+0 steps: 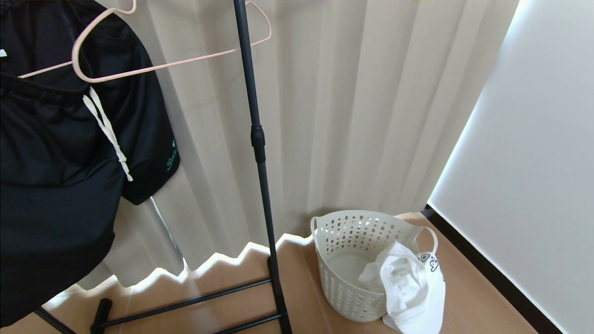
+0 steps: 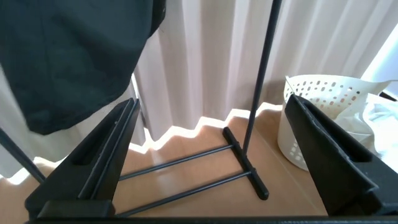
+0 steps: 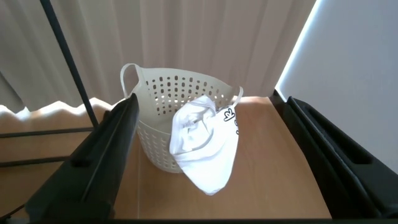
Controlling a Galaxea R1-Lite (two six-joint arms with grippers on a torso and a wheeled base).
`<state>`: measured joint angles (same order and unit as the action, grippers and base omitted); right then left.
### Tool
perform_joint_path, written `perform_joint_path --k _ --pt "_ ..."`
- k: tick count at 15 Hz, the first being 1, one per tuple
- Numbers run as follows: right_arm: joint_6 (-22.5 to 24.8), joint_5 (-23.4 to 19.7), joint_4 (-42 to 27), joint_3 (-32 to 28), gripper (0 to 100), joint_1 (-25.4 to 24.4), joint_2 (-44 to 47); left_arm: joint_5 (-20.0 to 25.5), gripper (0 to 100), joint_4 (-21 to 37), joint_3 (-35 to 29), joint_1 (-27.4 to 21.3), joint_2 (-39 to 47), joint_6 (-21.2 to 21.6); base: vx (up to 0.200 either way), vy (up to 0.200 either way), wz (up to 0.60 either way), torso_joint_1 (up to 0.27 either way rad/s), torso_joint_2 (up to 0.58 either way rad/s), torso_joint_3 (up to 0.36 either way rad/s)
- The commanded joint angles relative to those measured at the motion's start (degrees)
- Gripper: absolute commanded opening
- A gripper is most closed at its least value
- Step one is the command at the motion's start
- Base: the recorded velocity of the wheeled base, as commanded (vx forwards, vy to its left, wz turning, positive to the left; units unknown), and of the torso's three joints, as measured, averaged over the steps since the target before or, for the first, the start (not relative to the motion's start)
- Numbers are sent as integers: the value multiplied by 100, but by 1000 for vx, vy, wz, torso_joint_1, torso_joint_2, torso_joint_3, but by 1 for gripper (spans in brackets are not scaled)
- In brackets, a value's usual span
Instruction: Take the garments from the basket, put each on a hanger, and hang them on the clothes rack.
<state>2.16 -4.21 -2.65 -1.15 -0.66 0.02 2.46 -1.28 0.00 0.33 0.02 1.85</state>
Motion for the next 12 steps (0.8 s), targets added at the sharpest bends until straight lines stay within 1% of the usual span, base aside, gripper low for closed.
perform_joint_path --k 1,6,9,12 --pt "-5 -1 1 0 100 4 -2 0 100 -4 0 2 -2 -10 0 0 -600 17 2 -2" --pt "4 -1 1 0 100 -4 -2 -9 100 -4 0 2 -2 -27 0 0 0 0 0 0" --pt "4 -1 1 0 100 -4 -2 -18 100 -4 0 -7 -2 -36 0 0 -600 -1 -1 4" --pt "4 -1 1 0 100 -4 -2 0 100 -4 0 2 -2 -27 0 0 0 0 0 0"
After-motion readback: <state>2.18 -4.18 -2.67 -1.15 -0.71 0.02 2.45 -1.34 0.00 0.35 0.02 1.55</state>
